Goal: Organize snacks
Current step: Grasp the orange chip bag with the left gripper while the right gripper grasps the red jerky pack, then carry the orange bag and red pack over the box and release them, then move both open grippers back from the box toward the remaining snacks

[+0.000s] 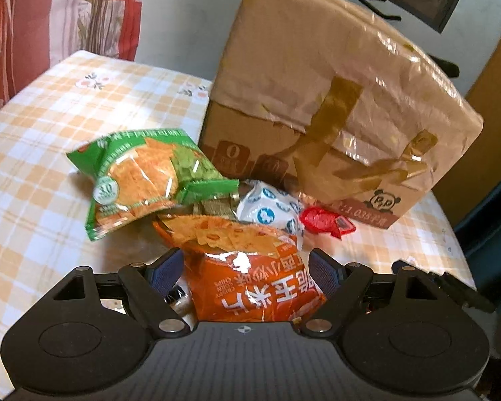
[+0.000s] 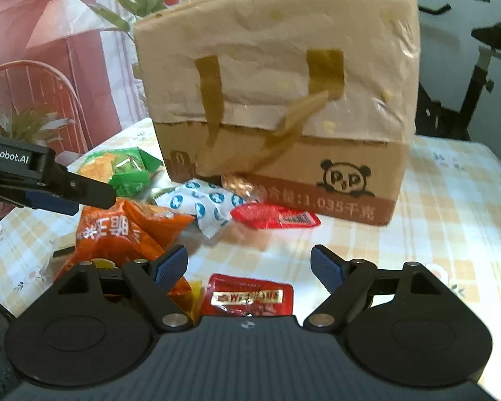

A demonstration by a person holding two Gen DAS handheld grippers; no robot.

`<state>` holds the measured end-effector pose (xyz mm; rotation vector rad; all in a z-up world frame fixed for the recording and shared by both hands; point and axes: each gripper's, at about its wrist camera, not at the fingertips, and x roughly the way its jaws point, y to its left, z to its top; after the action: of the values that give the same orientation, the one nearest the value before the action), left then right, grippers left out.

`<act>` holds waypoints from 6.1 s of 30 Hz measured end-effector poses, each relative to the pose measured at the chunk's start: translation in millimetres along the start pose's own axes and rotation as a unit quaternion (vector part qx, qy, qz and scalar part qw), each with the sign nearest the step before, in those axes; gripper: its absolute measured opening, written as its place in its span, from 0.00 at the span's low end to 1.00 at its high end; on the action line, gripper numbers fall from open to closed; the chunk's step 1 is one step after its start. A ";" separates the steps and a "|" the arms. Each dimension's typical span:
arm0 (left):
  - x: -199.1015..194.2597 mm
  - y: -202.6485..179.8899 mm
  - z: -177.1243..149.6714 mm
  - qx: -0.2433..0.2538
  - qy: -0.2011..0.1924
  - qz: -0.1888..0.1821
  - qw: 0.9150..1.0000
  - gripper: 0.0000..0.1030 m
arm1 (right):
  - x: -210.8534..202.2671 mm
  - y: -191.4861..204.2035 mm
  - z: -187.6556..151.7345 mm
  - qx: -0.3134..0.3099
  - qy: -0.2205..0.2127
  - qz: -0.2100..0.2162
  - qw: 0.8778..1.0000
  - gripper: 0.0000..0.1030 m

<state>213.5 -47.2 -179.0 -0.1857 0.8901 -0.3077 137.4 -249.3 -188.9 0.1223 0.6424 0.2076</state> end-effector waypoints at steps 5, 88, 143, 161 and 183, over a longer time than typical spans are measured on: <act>11.0 -2.1 -5.2 0.003 0.006 -0.001 1.000 0.84 | 2.2 -3.0 1.1 0.002 0.002 -0.002 1.000 0.81; -94.9 -29.6 30.4 0.133 -0.265 0.067 0.953 0.63 | -32.2 -2.8 30.1 -0.083 -0.068 -0.013 0.994 0.49; -82.1 -41.5 152.7 0.151 -0.205 0.009 0.967 0.83 | -45.6 -8.8 162.3 0.003 -0.180 -0.012 0.984 0.66; -68.6 28.6 12.7 0.061 -0.118 0.059 0.989 0.81 | -21.4 37.2 57.1 -0.039 -0.050 0.033 0.997 0.66; -25.7 33.5 -22.4 0.035 -0.037 0.060 0.997 0.74 | 21.9 51.4 -10.8 -0.101 0.111 0.061 0.987 0.36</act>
<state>187.0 -7.7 -183.6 -0.0777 0.8122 -0.2175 140.1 -193.8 -201.2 -0.0571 0.8327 0.4072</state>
